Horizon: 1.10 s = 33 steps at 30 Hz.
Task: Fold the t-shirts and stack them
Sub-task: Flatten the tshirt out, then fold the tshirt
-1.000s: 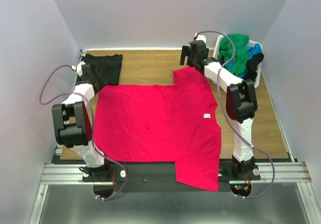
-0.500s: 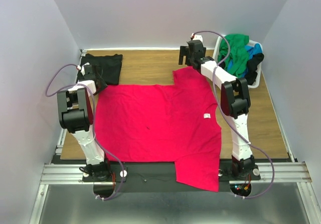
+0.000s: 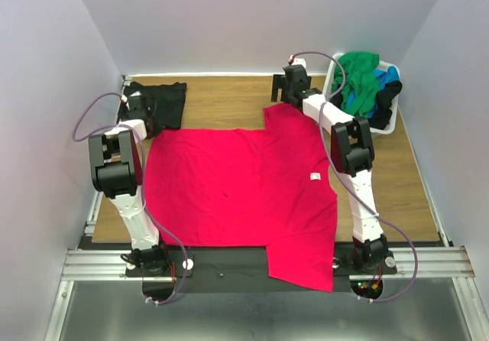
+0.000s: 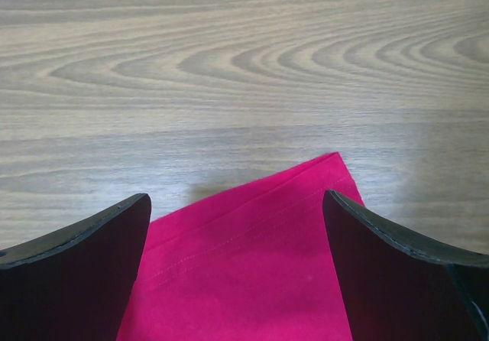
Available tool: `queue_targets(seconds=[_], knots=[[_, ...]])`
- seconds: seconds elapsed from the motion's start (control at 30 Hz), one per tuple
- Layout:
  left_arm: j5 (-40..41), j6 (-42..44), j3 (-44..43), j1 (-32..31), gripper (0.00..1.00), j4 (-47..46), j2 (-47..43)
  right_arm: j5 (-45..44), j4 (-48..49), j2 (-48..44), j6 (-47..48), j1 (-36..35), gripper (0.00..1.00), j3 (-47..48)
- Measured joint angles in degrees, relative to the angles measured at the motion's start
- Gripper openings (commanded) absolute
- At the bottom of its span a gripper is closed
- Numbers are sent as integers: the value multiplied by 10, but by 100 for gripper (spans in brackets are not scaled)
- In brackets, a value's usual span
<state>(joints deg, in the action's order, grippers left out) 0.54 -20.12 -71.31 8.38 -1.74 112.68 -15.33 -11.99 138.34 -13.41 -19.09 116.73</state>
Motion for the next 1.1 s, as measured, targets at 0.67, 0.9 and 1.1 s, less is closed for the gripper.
queue_targets(seconds=[0.67,0.9,1.1], knots=[[-25,25,61,0,0,-33,-52,-60,0,61,47,4,99,40],[-34,30,72,0,0,-51,-79,-69,0,71,61,4,84,54],[-36,32,84,0,0,-61,-92,-70,10,73,58,4,72,45]])
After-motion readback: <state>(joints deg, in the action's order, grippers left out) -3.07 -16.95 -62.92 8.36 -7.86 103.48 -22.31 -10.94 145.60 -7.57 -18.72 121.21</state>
